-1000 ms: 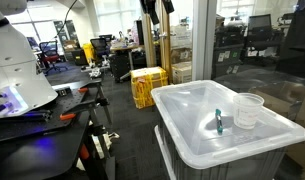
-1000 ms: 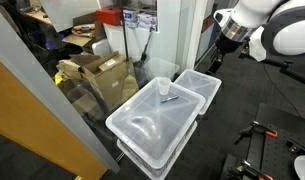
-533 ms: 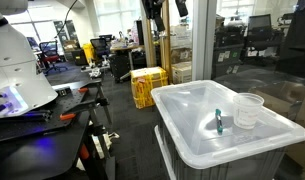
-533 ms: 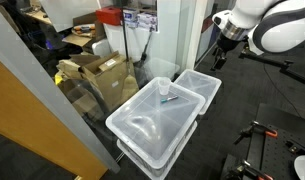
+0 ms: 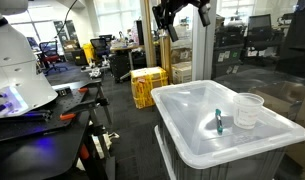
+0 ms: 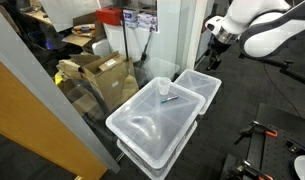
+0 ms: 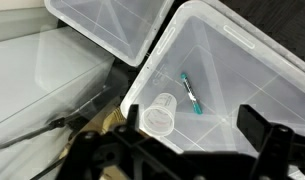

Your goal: Move the marker to the left side of the storage box

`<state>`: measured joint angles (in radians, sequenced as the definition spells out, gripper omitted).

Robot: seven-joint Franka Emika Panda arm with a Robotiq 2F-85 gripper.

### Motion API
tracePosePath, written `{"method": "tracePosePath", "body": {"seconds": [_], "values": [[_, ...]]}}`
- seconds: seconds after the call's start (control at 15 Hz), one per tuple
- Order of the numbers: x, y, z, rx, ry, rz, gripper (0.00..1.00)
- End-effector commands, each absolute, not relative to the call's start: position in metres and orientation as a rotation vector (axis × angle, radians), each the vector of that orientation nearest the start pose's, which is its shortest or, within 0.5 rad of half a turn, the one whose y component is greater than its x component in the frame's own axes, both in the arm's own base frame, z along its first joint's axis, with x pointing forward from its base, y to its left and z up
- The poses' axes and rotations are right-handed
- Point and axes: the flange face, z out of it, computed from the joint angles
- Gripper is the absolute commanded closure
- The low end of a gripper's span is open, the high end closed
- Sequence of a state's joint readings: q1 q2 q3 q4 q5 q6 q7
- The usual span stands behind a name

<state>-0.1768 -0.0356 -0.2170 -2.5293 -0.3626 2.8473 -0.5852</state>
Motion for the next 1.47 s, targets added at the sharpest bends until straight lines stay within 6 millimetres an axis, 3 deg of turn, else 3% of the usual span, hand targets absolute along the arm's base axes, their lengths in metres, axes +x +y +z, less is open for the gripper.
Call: {"method": "tracePosePath", "body": {"seconds": [0.0, 0.4, 0.93, 1.4], "values": [[0.463, -0.175, 0.301, -3.262, -0.973, -0.414, 0.00], [0.464, -0.186, 0.267, -3.202, -1.001, -0.340, 0.00], [0.460, -0.186, 0.262, -3.201, -0.971, -0.306, 0.00], [0.471, -0.176, 0.230, -3.134, -1.000, -0.306, 0.00]]}}
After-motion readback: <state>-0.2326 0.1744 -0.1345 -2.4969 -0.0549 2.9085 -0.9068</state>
